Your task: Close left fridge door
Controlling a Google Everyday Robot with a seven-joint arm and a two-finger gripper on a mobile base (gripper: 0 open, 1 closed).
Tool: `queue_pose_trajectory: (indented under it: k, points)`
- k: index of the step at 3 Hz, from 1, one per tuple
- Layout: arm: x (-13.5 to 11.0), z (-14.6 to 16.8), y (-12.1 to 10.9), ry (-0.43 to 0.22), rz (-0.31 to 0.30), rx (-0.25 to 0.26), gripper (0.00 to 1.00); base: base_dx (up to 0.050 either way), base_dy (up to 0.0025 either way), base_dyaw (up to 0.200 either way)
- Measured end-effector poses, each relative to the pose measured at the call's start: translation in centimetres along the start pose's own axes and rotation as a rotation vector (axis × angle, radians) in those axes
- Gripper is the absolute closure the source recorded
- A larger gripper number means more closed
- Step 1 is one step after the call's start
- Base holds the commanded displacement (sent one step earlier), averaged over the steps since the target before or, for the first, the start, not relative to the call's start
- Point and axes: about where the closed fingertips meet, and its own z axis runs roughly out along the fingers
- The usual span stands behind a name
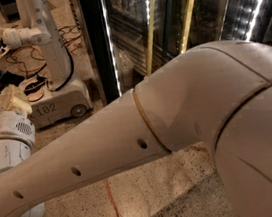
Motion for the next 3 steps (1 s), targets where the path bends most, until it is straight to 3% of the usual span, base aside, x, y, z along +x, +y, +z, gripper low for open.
queue_pose_trajectory:
  k: [1, 3]
  points:
    - [-0.22, -0.11, -2.57, -0.007, 0.000, 0.095, 1.00, 0.000, 0.00000, 0.000]
    - [-0.14, 0.20, -2.68, -0.010, 0.023, 0.107, 1.00, 0.000, 0.00000, 0.000]
